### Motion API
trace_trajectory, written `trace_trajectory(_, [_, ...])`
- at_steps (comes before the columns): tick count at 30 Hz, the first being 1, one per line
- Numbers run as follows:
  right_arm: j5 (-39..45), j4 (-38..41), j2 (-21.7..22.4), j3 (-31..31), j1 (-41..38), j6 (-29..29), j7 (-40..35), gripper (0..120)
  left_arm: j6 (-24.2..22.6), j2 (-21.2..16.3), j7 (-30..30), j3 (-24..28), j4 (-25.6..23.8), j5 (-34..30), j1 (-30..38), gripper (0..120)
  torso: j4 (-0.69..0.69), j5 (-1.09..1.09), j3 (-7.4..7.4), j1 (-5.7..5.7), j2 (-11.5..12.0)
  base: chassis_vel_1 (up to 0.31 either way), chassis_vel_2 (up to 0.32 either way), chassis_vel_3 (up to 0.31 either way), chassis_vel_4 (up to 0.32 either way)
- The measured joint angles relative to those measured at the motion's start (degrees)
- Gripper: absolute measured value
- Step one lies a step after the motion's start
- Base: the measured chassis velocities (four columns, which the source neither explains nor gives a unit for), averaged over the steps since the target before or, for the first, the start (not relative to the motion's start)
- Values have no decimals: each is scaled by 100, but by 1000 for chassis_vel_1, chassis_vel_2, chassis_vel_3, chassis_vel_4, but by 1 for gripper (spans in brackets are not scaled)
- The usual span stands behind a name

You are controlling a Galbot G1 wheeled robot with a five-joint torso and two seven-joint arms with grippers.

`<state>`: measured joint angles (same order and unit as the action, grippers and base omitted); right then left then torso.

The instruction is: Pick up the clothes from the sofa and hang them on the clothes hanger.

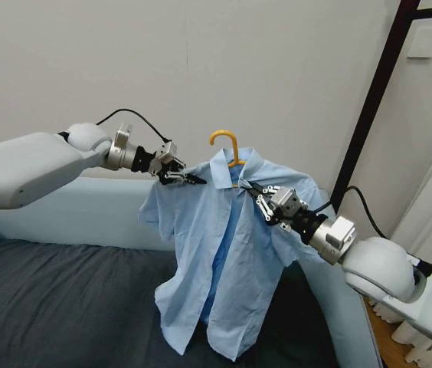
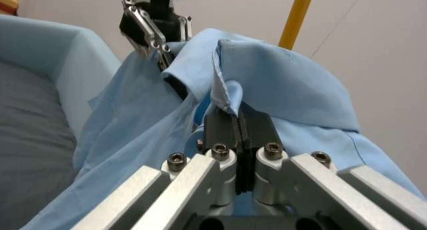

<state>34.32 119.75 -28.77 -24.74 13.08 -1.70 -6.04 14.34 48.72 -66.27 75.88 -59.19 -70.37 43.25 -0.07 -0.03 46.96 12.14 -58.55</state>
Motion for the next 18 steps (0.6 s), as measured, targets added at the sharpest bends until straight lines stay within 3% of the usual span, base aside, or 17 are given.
trace_trajectory(13, [30,262,303,174,335,-240,-85,2,45,-235,59,-2,-276,-99,79,1,0,-1,0,0,0,0,0,0,0])
trace_trajectory(18, [295,580,538,547,890,-594,-269,23,122,-275,16,-20,-160,-87,91,1,2,-1,0,0,0,0,0,0,0])
